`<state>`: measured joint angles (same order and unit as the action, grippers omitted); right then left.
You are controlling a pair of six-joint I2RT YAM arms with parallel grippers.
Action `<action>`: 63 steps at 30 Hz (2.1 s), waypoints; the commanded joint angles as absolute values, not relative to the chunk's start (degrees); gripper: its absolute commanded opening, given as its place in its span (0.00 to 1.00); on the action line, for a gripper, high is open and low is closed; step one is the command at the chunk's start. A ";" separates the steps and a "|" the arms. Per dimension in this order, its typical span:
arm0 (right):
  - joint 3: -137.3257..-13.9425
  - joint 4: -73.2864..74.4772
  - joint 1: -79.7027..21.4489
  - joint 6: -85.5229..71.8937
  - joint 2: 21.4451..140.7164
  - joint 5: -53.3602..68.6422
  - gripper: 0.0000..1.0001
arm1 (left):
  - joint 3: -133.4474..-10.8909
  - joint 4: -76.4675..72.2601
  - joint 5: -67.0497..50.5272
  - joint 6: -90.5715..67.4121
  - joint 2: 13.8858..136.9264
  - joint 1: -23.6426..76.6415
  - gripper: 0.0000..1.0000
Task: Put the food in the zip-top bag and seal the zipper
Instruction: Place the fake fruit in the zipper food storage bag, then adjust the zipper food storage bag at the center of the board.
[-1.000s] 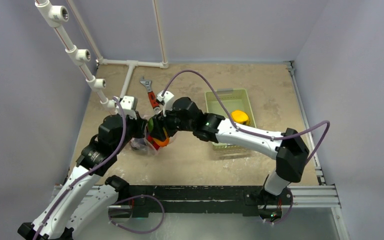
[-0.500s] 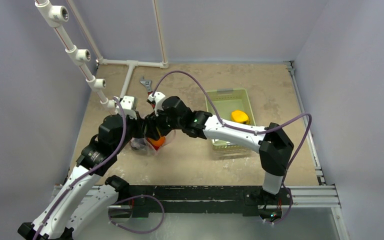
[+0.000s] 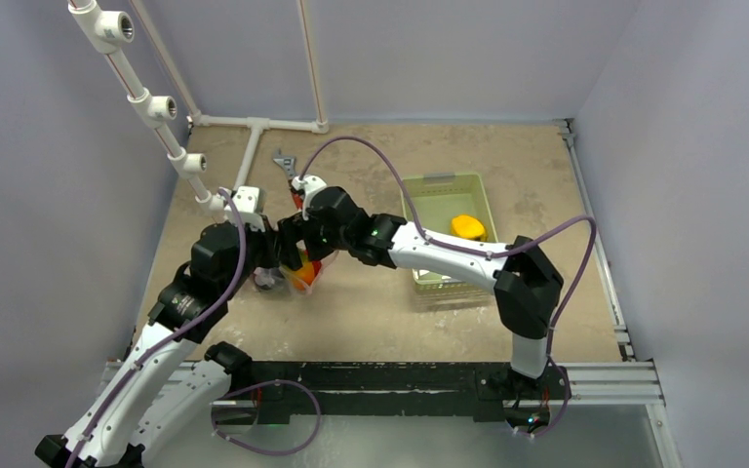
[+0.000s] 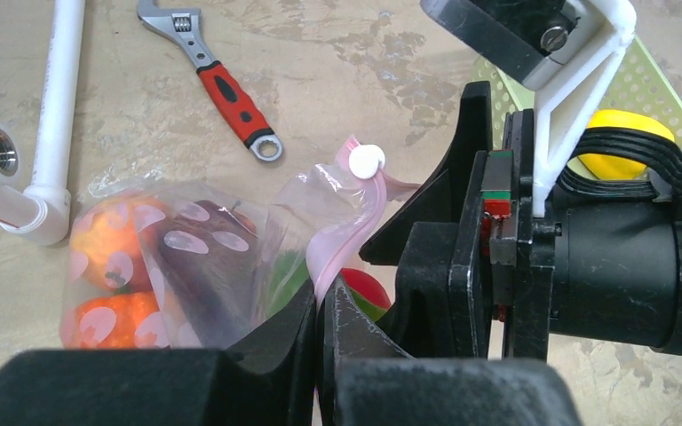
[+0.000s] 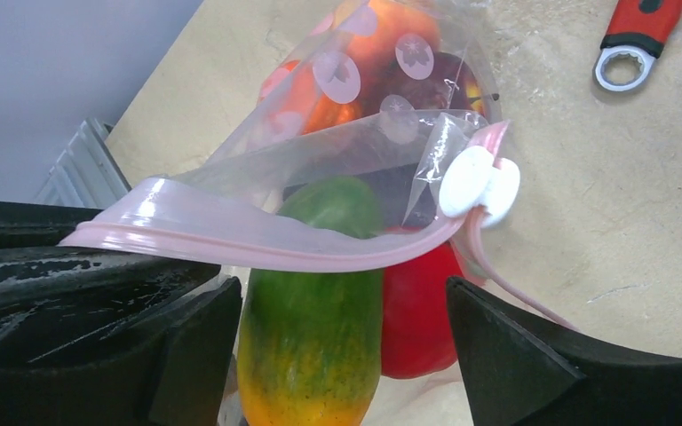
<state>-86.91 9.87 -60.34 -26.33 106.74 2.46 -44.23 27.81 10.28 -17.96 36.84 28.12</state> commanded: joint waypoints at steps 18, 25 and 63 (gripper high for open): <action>-75.88 15.09 -60.38 -40.05 84.41 -9.28 0.90 | -44.39 25.49 9.51 -18.27 37.09 28.13 0.00; -67.65 15.03 -60.38 -47.38 81.18 -9.92 0.85 | -44.39 25.49 9.36 -18.19 37.18 28.13 0.00; -69.70 6.80 -60.38 -61.52 93.21 -11.56 0.00 | -44.32 25.61 9.15 -18.30 35.01 28.12 0.00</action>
<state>-68.55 10.17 -60.34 -62.04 94.15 -12.19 -44.21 27.92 9.65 -18.00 36.86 28.14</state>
